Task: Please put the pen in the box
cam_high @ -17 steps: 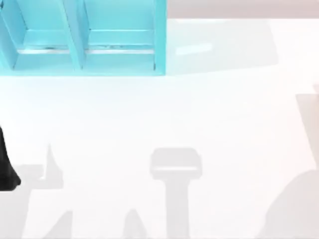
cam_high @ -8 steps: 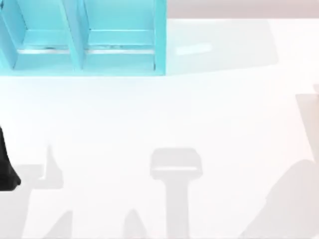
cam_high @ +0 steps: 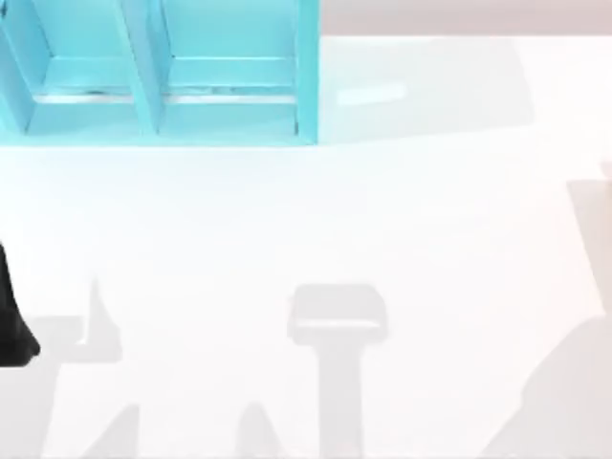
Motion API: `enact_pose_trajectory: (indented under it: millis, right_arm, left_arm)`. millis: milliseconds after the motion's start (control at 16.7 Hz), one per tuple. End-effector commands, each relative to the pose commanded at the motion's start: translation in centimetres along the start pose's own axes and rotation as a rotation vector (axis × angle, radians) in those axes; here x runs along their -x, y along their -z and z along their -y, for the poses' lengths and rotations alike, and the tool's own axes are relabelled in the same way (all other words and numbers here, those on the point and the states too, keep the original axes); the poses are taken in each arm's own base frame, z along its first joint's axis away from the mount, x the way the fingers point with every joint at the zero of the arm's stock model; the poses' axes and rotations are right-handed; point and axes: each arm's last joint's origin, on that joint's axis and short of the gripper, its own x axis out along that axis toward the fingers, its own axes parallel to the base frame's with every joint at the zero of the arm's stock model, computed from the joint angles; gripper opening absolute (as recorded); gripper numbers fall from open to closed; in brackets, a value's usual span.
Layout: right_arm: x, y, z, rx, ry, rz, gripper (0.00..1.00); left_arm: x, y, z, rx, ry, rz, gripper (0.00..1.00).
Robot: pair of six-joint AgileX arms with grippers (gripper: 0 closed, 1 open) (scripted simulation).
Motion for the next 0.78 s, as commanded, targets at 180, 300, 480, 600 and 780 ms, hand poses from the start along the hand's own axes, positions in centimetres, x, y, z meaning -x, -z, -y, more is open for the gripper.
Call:
enact_pose_trajectory:
  millis: [180, 300, 480, 600, 780]
  right_arm:
    - [0.00, 0.00, 0.00, 0.000, 0.000, 0.000, 0.30]
    - [0.00, 0.00, 0.00, 0.000, 0.000, 0.000, 0.45]
    - [0.00, 0.00, 0.00, 0.000, 0.000, 0.000, 0.68]
    - [0.00, 0.00, 0.00, 0.000, 0.000, 0.000, 0.83]
    - [0.00, 0.00, 0.00, 0.000, 0.000, 0.000, 1.00]
  left_arm:
    - [0.00, 0.00, 0.00, 0.000, 0.000, 0.000, 1.00]
    - [0.00, 0.00, 0.00, 0.000, 0.000, 0.000, 1.00]
    - [0.00, 0.00, 0.00, 0.000, 0.000, 0.000, 1.00]
    - [0.00, 0.00, 0.00, 0.000, 0.000, 0.000, 1.00]
    - [0.00, 0.00, 0.00, 0.000, 0.000, 0.000, 1.00]
